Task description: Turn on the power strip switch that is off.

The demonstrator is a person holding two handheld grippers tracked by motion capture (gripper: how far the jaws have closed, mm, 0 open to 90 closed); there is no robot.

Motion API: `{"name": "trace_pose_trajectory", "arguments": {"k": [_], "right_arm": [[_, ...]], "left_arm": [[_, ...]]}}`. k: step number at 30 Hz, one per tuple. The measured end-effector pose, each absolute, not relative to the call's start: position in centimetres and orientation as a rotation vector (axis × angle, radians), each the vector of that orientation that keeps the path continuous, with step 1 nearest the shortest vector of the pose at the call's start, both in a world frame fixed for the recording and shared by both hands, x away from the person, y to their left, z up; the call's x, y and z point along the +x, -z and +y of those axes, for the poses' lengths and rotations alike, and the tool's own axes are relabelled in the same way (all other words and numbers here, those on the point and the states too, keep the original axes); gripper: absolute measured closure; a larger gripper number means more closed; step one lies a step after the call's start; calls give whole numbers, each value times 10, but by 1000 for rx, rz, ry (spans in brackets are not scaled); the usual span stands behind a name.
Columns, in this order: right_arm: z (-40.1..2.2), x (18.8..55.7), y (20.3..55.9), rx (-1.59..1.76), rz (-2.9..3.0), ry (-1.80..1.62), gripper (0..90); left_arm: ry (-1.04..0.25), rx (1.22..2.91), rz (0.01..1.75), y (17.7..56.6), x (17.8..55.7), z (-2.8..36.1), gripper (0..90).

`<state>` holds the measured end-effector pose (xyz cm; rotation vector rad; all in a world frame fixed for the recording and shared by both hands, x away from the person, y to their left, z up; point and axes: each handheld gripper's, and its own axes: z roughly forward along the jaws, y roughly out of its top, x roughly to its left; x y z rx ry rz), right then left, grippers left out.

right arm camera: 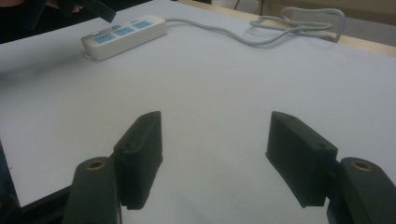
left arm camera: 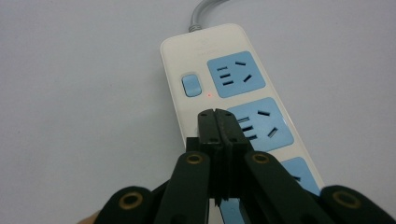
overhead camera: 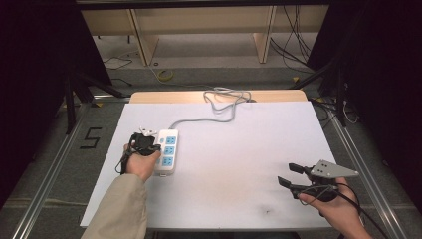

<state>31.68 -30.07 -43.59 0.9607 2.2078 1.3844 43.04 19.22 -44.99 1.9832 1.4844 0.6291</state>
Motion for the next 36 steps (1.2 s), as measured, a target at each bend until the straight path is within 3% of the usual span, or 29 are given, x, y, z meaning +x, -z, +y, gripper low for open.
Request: {"name": "trace_pose_trajectory", "arguments": {"k": [36], "right_arm": [[-300,317,436,954,2211,-1386,361]], "left_arm": [[-600,1989,1515,456,439,191,898]]}}
